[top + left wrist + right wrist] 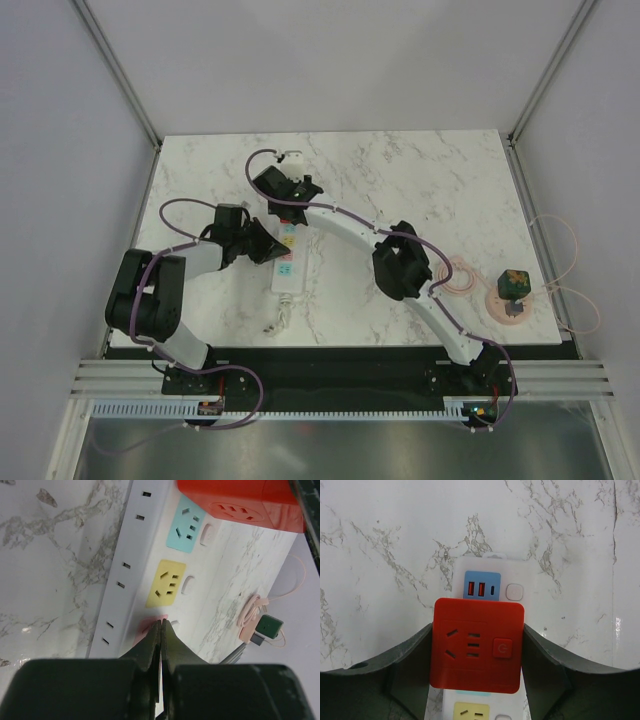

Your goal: Pull the plug off the socket

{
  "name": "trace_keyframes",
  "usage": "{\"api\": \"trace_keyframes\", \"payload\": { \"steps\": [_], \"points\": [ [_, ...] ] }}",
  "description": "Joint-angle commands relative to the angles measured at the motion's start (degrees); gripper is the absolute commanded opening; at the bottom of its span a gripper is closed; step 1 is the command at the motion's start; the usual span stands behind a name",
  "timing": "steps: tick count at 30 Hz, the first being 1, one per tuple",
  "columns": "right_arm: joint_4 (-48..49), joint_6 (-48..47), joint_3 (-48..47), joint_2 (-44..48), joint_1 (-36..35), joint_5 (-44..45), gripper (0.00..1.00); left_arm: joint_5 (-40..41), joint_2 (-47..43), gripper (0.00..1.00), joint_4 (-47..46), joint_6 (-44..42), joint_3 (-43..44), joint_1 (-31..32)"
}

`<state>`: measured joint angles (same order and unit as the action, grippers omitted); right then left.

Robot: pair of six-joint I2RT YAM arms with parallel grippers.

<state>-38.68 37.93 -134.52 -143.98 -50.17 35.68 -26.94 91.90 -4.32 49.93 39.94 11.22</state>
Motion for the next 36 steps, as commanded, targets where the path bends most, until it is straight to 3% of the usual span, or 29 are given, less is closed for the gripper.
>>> {"api": "trace_keyframes", "payload": {
  "steps": [1,4,10,16,27,36],
  "points": [
    [3.3,0.0,-4.8,1.3,2.5,0.9,0.0,5.7,2.8,0.02,6.2,-3.7,-1.4,0.4],
    [3.1,0.0,-4.1,1.9,1.8,-0.6,0.0,5.1,3.8,0.02,6.3,-3.6,-0.9,0.4],
    [3.4,-1.5,1.4,4.8,-2.4,6.9,0.0,5.3,4.4,0.02,6.8,-3.9,-0.3,0.4],
    [3.8,-5.1,-4.2,3.5,-2.7,12.9,0.0,5.3,5.5,0.02,7.2,-4.1,0.1,0.6],
    [4.6,-1.9,-10.1,1.2,3.0,4.1,0.0,5.5,6.3,0.02,7.5,-4.4,0.1,1.1],
    [5.5,-2.8,-2.7,7.8,3.2,2.8,0.0,4.7,3.3,0.02,7.7,-6.6,0.7,1.2]
  ]
}}
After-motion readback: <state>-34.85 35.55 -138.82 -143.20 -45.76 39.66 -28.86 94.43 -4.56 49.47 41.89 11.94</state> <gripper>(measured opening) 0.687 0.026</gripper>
